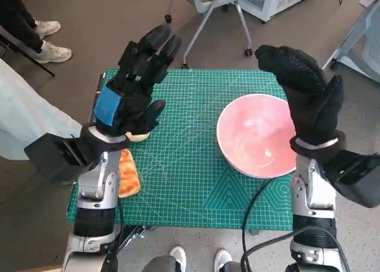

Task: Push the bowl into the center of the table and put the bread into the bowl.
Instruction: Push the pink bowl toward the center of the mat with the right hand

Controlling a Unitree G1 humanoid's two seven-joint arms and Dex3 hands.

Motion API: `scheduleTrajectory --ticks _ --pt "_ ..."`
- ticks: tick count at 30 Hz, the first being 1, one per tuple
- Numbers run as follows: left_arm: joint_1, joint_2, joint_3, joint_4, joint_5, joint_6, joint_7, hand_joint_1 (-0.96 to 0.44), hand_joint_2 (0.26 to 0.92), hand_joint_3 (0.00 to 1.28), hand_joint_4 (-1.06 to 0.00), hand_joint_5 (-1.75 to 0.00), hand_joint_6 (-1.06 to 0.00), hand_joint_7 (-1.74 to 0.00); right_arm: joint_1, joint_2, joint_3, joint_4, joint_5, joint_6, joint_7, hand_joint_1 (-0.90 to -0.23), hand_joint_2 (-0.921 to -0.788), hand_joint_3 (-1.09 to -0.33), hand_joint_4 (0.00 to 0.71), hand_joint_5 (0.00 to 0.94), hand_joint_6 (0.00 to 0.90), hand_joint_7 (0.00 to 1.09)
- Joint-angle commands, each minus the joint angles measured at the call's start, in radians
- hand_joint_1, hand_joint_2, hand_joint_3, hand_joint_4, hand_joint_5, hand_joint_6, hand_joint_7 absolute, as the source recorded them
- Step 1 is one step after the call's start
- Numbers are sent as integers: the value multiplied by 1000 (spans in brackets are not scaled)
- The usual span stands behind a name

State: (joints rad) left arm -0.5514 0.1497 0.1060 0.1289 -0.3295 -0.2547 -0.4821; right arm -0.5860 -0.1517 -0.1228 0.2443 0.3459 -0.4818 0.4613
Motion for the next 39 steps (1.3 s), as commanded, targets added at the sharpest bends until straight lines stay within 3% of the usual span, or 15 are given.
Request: scheduleTrajectory --ticks 1,12,15,18,22,26,30,34,39 --pt "-16 5 0 -11 -12 5 -7 -699 921 476 -120 -2 1 -490 22 2 -1 5 -4 19 -3 -650 -921 -691 174 3 -1 562" --pt "-16 8 5 -4 -15 3 -13 -694 921 476 -111 0 1 -483 25 -18 -30 20 8 10 5 -651 -921 -680 178 4 5 563" --pt "-17 7 7 3 -17 2 -15 -692 921 472 -110 -1 1 -482 16 -41 -66 73 28 -14 26 -654 -921 -669 181 4 25 534" --pt "-17 6 10 8 -20 3 -17 -689 921 458 -109 -1 1 -480 -8 -68 -119 177 45 -60 44 -667 -921 -648 188 3 79 439" --pt "-13 3 10 5 -19 4 -14 -689 921 440 -109 -1 1 -478 -37 -88 -170 305 45 -124 37 -674 -921 -643 188 2 119 360" --pt "-6 1 13 4 -16 -1 -11 -693 921 434 -110 -1 1 -478 -69 -120 -225 473 19 -195 -20 -676 -921 -654 174 1 132 313" --pt "-7 0 16 12 -18 -5 -12 -693 921 432 -110 -1 1 -478 -98 -146 -254 610 2 -238 -62 -673 -921 -681 154 0 129 287" --pt "-7 -2 19 21 -15 -14 -10 -688 921 431 -111 -1 1 -479 -133 -175 -285 785 -14 -241 -131 -666 -921 -698 146 0 130 274" --pt "-11 -4 19 36 -10 -24 -9 -683 921 431 -113 -3 1 -482 -158 -186 -304 930 -23 -223 -200 -632 -921 -736 137 0 136 258"
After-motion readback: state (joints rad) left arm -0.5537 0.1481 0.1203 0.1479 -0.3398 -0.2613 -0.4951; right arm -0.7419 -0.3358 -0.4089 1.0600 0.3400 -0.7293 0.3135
